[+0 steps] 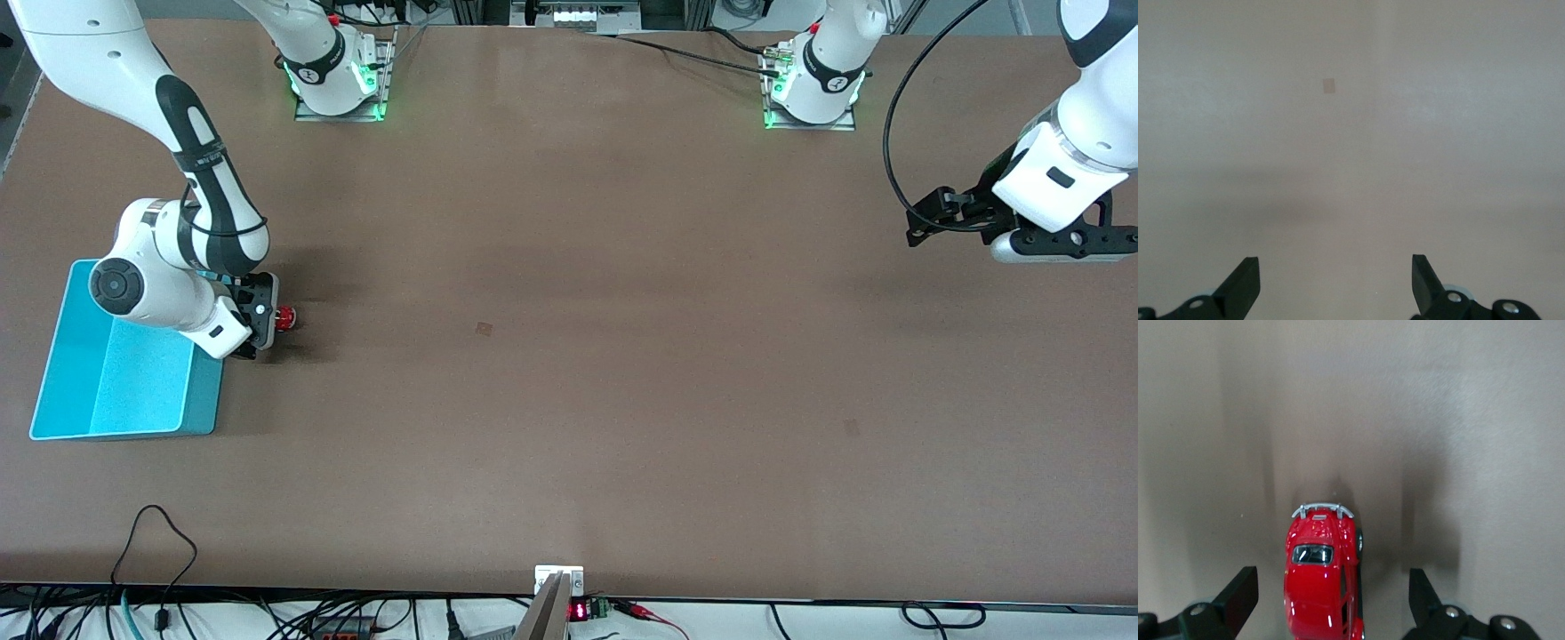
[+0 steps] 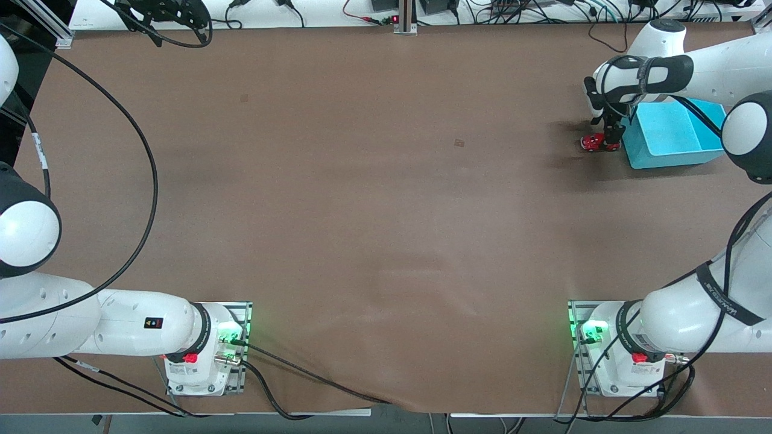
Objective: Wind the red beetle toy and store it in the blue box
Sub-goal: 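Lower the right gripper and close it on the red car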
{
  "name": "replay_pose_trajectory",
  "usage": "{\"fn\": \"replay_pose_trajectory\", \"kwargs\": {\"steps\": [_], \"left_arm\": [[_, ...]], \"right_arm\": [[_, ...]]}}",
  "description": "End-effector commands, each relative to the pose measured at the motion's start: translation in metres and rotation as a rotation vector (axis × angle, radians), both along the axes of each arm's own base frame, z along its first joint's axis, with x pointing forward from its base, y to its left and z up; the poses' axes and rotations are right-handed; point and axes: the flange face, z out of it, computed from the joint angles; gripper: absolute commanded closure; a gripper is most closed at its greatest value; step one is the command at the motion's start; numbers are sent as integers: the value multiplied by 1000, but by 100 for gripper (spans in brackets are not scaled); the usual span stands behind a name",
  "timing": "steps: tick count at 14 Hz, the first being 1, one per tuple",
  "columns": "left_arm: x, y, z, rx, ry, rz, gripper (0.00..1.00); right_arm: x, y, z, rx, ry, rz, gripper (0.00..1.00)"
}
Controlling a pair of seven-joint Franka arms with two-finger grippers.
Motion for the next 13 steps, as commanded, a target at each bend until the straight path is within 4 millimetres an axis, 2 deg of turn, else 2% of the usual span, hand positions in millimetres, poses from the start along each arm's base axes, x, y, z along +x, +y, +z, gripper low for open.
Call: {"fn": "replay_pose_trajectory", "kwargs": {"steps": [1,6,7,8,9,10,11,13], "left_arm": [[-5,0,3,-10,-8,9,0],[-7,6,2,-8,19,-33,0],[-8,6,4,-7,23,-41,0],[-9,7,4,-6,26,-55,0],[-8,7,3,-6,27,-75,0],[-8,12,5,-7,22,-89,0],[-7,14,4,-7,24,-96,0],[-7,14,5,-7,24,-100,0]], "right_arm": [[-7,-6,-5,4,-3,19,0],[-15,-6,-19,6,0,15,0],[-15,-6,-20,6,3,14,8],[-16,-5,-20,6,7,15,22],[-16,-5,-19,6,6,17,31],[-14,-4,-16,6,-2,17,52],[-13,-1,-14,5,-5,23,66],[-11,3,-9,6,-16,28,72]]}}
